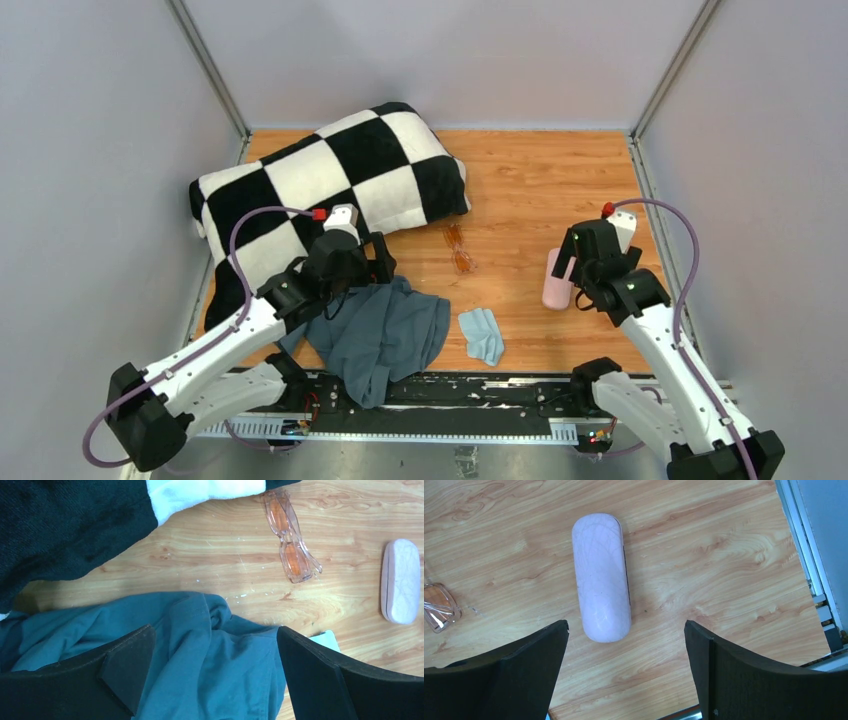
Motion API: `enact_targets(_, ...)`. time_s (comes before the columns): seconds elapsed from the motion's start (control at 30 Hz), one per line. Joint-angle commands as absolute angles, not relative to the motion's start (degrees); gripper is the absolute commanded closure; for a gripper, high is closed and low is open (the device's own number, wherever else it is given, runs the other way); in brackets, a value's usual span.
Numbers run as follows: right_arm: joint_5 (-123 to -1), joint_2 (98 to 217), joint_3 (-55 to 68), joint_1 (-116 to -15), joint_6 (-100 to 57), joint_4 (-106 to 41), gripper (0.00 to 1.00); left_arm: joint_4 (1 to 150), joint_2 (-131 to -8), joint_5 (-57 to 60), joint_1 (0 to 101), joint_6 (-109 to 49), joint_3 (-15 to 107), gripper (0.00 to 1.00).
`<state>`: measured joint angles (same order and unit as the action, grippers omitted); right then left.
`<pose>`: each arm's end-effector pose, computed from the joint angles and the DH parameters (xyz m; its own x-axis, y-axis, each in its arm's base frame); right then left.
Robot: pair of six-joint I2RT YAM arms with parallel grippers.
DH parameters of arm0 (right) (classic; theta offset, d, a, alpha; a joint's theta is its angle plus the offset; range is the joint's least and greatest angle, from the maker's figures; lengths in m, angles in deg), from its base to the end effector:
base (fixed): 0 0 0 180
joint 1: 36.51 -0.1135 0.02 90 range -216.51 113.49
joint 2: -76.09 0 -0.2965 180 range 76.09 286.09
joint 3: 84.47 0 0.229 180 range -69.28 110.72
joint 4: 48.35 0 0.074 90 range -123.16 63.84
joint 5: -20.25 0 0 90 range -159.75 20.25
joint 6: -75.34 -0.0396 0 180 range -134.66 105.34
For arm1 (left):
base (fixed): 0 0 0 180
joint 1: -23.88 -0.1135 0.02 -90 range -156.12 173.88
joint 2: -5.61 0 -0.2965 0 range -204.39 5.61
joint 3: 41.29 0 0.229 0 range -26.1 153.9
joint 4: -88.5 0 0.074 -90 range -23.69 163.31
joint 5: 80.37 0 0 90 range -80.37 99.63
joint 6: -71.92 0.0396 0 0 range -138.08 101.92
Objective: Organize the sunglasses
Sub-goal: Pick up the sunglasses case from the center of the board.
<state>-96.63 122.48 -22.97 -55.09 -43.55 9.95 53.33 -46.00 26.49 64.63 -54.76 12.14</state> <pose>0.1159 0.0201 0.3131 -0.5544 0.2683 -0.7879 0.3382 0.9376 0.0813 0.1274 -0.0946 0.2917 -0.5975 -0.2397 -0.7652 0.1050 0.9226 -0.3711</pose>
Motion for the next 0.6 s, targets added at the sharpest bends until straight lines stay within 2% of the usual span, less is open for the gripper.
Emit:
enact_targets(0.0,-101.1,120.8,-24.0,-54.3,-46.5,12.4,0.07,50.3,-47.9,28.7,65.0,-56.4,14.9,0.00)
enact_targets(0.13,-104.5,120.6,-23.1,-54.3,-51.2,14.6,0.04,45.8,-49.8,32.3,65.0,-61.8,17.1,0.00)
enact_targets(0.23,-108.2,122.2,-20.9,-54.3,-56.6,18.8,0.17,44.0,-51.2,32.6,65.0,-62.7,18.6,0.00)
enact_targets(0.27,-108.7,122.9,-20.2,-54.3,-56.9,19.8,0.18,44.2,-51.5,31.6,65.0,-61.5,18.9,0.00)
enact_targets(0.43,-103.5,127.6,-18.5,-54.4,-50.3,18.2,0.13,50.2,-52.4,19.5,65.0,-50.6,17.9,0.00)
enact_targets(0.57,-100.7,131.0,-18.4,-54.3,-49.0,17.4,0.10,55.1,-50.3,17.8,65.0,-51.3,14.3,0.00)
